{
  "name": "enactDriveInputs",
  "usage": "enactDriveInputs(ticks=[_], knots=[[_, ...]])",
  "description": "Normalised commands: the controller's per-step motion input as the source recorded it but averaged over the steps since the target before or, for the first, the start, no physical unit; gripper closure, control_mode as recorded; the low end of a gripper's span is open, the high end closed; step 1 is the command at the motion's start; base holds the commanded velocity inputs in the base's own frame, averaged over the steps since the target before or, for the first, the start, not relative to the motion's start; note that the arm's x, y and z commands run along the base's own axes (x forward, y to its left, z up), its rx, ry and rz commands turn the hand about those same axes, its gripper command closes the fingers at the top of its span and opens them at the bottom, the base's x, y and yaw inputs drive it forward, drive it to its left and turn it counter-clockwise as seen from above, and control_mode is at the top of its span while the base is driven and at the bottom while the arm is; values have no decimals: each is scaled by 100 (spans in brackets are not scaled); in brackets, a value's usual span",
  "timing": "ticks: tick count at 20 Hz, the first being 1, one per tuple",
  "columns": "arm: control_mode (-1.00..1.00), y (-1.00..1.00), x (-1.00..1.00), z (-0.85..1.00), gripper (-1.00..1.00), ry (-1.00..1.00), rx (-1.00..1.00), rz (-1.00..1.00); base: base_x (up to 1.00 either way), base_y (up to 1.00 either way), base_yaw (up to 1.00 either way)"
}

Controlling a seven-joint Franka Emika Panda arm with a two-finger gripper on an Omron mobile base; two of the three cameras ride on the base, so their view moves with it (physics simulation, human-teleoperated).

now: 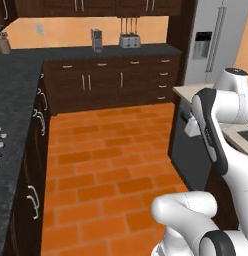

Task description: Take a straw from the drawer in front and place it inside the glass cup on the dining counter.

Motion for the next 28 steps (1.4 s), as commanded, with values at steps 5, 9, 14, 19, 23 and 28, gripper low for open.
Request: enactDriveInputs(ticks=[5,9,14,19,23,28], knots=[[100,0,0,0,100,0,0,0,100,26,-26],[100,0,0,0,100,0,0,0,100,42,-27],[100,0,0,0,100,0,0,0,100,50,-30],[100,0,0,0,100,0,0,0,100,39,-33],[100,0,0,0,100,0,0,0,100,41,-35],[100,0,0,0,100,0,0,0,100,49,-37]])
